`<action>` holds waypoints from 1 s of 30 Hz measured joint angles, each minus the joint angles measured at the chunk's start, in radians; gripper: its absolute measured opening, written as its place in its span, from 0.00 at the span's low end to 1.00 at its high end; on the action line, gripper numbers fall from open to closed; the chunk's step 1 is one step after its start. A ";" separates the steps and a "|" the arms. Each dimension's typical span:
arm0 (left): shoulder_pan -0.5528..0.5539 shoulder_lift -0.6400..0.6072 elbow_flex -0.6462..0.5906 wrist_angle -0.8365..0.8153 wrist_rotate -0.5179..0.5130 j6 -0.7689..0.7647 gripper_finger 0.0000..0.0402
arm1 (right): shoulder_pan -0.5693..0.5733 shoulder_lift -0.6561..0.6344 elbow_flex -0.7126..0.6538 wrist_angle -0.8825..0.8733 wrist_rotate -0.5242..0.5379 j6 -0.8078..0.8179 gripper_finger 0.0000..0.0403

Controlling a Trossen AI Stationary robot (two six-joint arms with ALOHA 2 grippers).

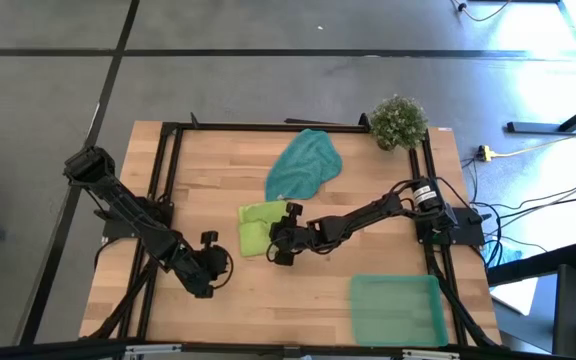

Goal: Roll microfiber towels into tight, uniform cylinder then place into a basket
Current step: Fold the green microfiber cloth, then roll the green microfiber cloth

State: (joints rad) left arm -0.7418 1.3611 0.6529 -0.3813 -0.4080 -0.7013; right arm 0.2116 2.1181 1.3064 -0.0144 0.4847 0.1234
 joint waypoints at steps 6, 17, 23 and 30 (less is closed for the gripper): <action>0.000 0.000 0.000 0.000 0.000 0.002 0.22 | -0.007 0.000 0.000 -0.006 0.001 -0.023 0.35; 0.000 0.000 0.000 0.000 0.000 0.005 0.22 | 0.005 0.001 0.127 -0.157 0.104 -0.079 0.36; 0.000 0.000 0.000 0.000 0.000 0.005 0.22 | 0.028 0.001 0.234 -0.332 0.156 -0.025 0.36; 0.000 0.000 0.000 0.000 -0.002 0.005 0.22 | 0.047 0.001 0.247 -0.314 0.001 -0.079 0.36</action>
State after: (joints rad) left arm -0.7418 1.3610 0.6529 -0.3810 -0.4097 -0.6961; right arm 0.2588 2.1189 1.5535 -0.3287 0.4853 0.0448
